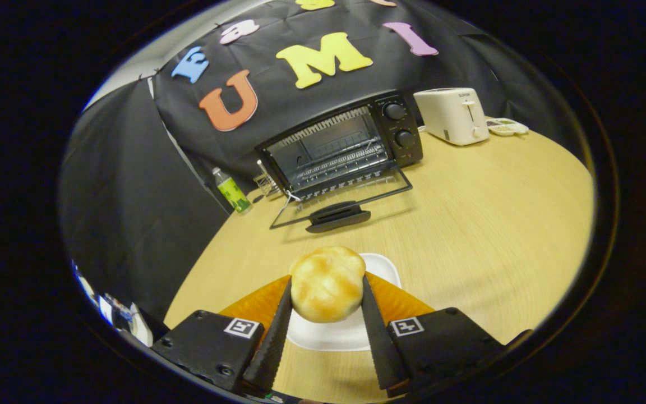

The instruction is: Open the toaster oven, put the food inside, and close the toaster oven door.

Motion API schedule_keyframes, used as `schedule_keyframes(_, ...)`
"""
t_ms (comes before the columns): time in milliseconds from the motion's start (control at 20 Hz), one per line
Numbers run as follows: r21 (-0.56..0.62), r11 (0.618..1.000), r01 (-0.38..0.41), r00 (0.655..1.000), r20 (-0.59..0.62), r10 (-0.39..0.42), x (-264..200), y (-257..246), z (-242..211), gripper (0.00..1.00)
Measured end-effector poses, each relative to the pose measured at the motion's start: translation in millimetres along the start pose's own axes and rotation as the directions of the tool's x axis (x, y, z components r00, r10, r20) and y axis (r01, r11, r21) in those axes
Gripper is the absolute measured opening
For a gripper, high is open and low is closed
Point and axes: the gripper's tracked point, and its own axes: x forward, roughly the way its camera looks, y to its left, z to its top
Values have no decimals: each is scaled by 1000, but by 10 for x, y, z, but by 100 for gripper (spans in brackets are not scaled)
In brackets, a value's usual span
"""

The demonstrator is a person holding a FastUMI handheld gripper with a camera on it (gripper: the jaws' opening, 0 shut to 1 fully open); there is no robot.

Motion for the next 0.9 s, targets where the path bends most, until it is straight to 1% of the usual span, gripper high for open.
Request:
schedule_keyframes(250,35,997,-65,995,84,62,124,293,389,70)
schedule_keyframes(450,98,984,-146,980,148,131,374,549,701,70)
schedule_keyframes(600,102,984,-147,976,174,128,647,560,932,70)
schedule_keyframes(700,130,981,-146,974,191,120,886,544,1104,70)
schedule_keyframes(750,151,979,-138,976,191,108,1023,524,1180,70)
schedule_keyframes(800,149,982,-116,979,184,88,1158,482,1228,70)
schedule_keyframes(900,141,985,-98,979,192,70,1431,444,1355,70)
